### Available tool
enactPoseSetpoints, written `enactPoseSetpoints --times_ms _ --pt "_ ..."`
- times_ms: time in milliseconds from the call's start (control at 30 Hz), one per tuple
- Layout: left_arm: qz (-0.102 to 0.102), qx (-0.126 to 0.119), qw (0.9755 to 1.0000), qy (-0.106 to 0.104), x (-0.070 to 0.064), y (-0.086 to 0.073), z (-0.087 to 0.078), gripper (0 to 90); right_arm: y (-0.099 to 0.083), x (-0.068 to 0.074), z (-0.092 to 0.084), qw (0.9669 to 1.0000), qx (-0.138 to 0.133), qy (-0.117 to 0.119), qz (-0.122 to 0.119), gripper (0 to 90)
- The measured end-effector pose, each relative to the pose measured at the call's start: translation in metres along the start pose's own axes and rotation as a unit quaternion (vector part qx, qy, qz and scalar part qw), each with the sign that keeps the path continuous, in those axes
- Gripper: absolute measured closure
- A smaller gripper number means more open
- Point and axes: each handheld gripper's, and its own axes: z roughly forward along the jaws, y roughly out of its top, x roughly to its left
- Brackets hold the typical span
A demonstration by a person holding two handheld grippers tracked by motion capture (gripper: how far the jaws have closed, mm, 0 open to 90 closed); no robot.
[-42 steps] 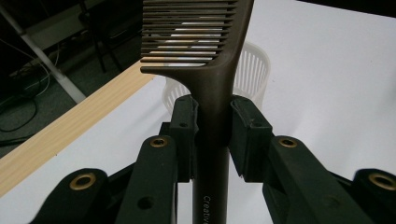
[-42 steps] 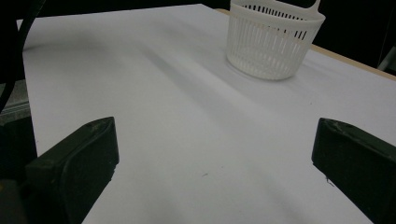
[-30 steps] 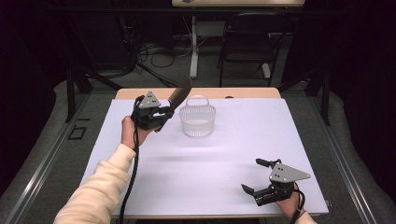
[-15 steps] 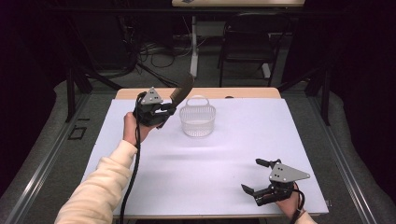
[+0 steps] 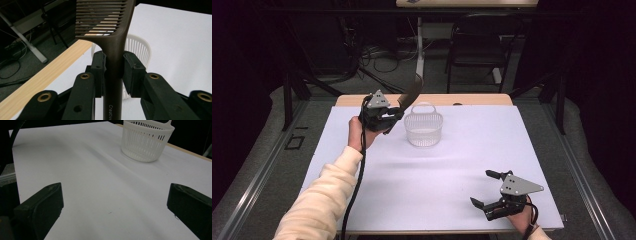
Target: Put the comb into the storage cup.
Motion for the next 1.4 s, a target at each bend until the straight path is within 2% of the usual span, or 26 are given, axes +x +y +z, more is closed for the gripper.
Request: enactPoseSetpoints --times_ms 300,567,867,1400 --pt "0.001 -0.008 1.0000 0.003 0.002 0.004 0.001 72.3 0.000 0.001 -0.001 1.0000 -0.002 0.000 -0.004 0.1" --pt "0.011 -0.010 0.9999 0.008 0.005 0.010 0.001 72.3 0.000 0.000 0.000 1.0000 -0.002 0.001 -0.001 0.1" --pt "0.008 -0.019 0.9998 0.006 0.008 0.011 0.001 72.3 0.000 0.000 0.001 1.0000 -0.001 0.001 -0.002 0.1" --pt "0.020 -0.030 0.9993 0.006 0.004 0.026 0.008 72.3 0.000 0.001 0.000 1.0000 -0.001 0.001 -0.003 0.2"
